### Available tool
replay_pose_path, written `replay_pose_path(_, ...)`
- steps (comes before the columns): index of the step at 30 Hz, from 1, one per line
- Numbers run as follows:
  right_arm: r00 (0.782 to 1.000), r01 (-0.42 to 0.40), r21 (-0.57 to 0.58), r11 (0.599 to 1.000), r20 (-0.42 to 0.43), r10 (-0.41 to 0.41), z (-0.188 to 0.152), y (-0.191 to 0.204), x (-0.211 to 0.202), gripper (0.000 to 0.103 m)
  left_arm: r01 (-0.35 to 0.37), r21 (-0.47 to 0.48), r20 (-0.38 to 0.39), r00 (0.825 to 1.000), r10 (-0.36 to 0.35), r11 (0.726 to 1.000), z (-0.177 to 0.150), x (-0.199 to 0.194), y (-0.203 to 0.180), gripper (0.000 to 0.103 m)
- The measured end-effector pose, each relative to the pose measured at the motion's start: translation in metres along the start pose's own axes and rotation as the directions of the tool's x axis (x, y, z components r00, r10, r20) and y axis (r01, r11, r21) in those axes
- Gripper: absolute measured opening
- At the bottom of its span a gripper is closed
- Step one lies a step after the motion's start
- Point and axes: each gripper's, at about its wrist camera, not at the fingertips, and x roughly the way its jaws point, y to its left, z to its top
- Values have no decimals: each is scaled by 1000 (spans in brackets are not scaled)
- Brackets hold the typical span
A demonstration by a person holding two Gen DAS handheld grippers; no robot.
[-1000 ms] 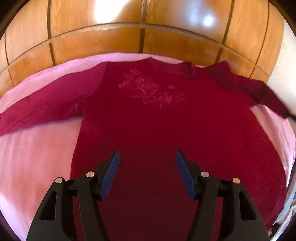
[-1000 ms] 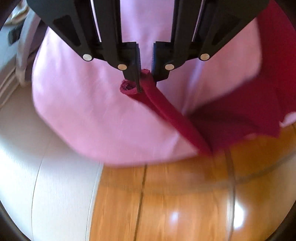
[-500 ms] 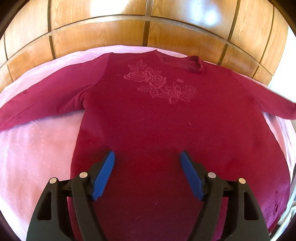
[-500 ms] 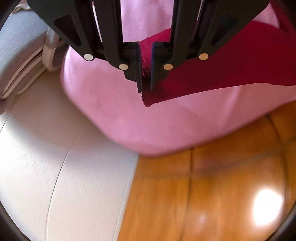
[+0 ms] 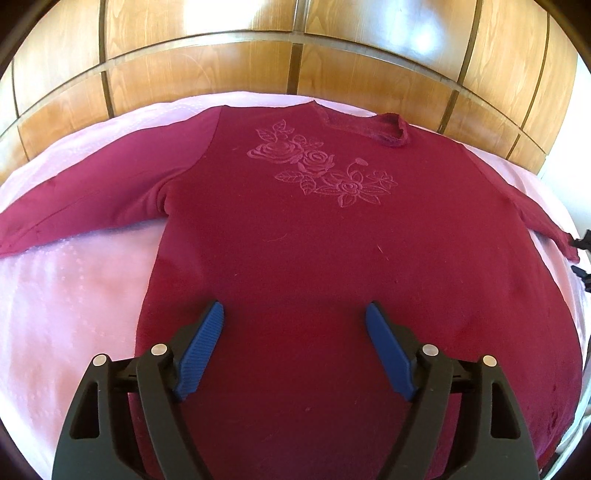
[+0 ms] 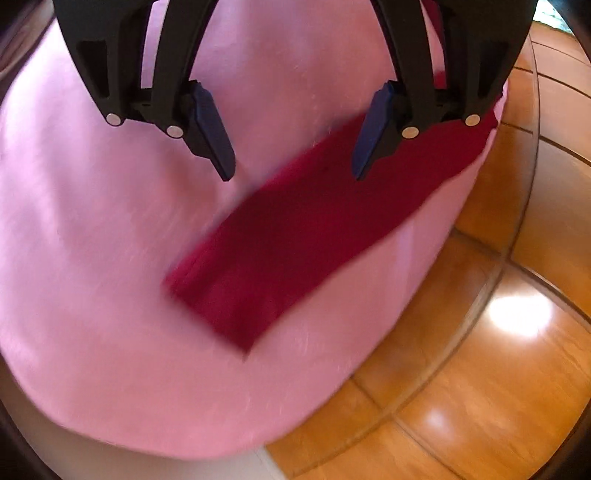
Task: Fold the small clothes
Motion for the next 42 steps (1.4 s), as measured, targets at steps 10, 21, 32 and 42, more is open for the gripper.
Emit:
replay_pose_path(10, 971, 239, -100, 966, 55, -234, 3, -5, 1, 4, 19, -3, 7, 1000, -19, 1000, -3, -2, 3, 78)
replay_pose_path(21, 998, 56, -333, 941, -8, -63, -60, 41, -56, 58, 16, -139, -10, 1000, -17, 990, -36, -70, 68, 78)
replay_pose_path(32, 918, -257, -629, 733, -397, -19, -265, 75, -91, 32, 100, -123, -49, 993, -107, 987, -94, -98, 81, 45)
replay_pose_path(42, 948, -180, -753, 633, -305, -93, -307, 72, -139, 6, 87, -63, -79, 993, -92, 994, -97, -102, 85, 6)
